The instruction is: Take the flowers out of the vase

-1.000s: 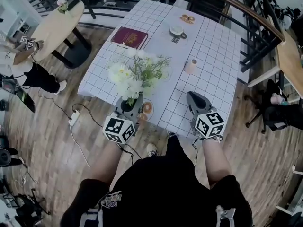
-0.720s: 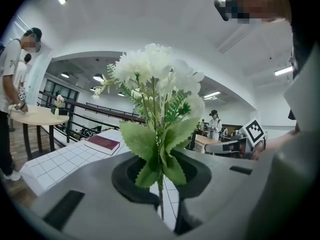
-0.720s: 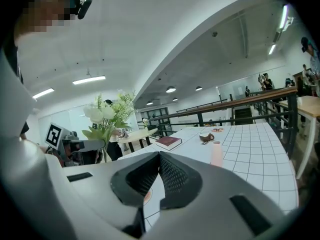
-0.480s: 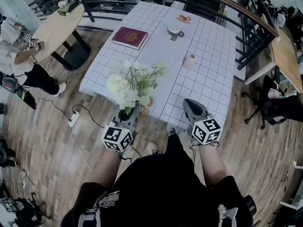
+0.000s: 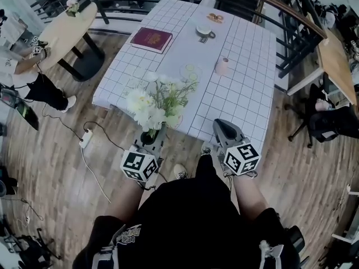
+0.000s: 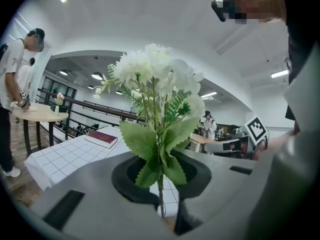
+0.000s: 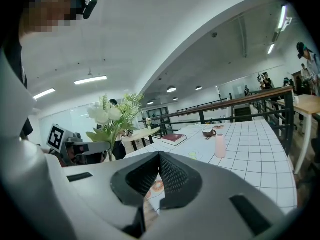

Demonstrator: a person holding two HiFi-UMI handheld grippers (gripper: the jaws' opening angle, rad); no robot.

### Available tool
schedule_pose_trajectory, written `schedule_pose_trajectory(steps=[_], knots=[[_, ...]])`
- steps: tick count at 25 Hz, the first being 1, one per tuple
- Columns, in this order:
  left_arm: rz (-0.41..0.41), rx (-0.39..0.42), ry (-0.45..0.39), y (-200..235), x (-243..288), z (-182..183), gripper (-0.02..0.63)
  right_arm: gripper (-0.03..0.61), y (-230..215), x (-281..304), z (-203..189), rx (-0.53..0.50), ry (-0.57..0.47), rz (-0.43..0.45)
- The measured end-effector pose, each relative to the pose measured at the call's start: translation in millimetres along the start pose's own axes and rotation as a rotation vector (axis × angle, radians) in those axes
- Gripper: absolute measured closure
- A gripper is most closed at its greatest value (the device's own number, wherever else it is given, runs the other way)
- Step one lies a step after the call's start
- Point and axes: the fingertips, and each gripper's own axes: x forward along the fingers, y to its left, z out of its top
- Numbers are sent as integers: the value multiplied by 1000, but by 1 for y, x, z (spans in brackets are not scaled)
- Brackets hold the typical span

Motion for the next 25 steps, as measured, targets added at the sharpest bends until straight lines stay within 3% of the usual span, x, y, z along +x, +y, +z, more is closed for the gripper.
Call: schedule_pose_trajectory(steps=[25], knots=[[-34, 6, -6, -14, 5, 5, 557, 557, 26, -7, -4, -18, -3, 19]])
